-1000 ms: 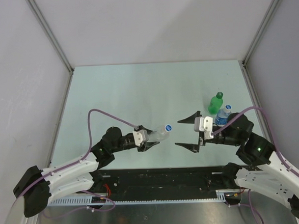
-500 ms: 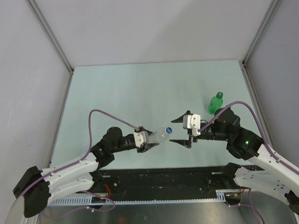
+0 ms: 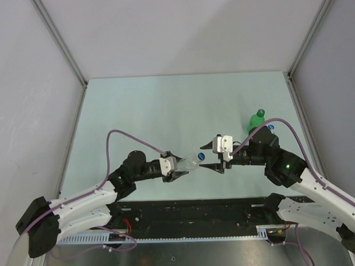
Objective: Screw on the bottle caps
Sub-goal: Screw the bottle cap onto the plastic bottle.
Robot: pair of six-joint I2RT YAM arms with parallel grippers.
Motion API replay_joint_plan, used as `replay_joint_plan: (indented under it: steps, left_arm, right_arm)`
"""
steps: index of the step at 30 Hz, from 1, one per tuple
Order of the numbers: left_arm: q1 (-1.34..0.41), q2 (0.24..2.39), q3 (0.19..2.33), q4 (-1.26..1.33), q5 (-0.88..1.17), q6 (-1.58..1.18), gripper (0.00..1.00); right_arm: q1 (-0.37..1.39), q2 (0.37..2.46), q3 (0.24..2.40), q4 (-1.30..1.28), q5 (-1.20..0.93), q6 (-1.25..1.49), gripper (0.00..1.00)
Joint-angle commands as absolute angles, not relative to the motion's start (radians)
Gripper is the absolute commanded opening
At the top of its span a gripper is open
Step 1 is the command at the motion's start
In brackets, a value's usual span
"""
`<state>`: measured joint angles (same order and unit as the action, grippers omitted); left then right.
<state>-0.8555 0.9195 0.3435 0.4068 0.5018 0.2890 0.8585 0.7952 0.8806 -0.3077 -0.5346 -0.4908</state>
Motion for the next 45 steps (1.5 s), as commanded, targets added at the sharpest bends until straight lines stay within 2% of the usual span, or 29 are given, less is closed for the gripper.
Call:
replay_joint_plan:
  steps: [1, 13, 16, 21, 31, 45]
  left_arm:
    - [-0.858, 0.923, 0.382, 0.436, 0.524, 0.310, 0.00]
    - [-0.858, 0.916, 0.381, 0.435, 0.530, 0.307, 0.00]
    - [-0.858, 0.920, 0.384, 0.434, 0.530, 0.306, 0.00]
    - [-0.859, 0.906, 0.382, 0.435, 0.535, 0.305, 0.00]
    - [-0.858, 0.845, 0.386, 0.434, 0.516, 0.328, 0.00]
    - [-0.858, 0.797, 0.436, 0.439, 0.497, 0.336, 0.00]
  right_arm:
    - [0.863, 0.797, 0.888, -0.278, -0.549, -0.502, 0.59]
    - [0.863, 0.816, 0.888, -0.289, -0.537, -0.501, 0.56]
    - [0.863, 0.813, 0.888, -0.287, -0.538, -0.496, 0.50]
    - [0.864, 0.814, 0.888, -0.304, -0.522, -0.495, 0.48]
    - [0.864, 0.816, 0.888, -0.284, -0.509, -0.413, 0.29]
    - [0.863, 0.841, 0.887, -0.163, -0.461, -0.131, 0.21]
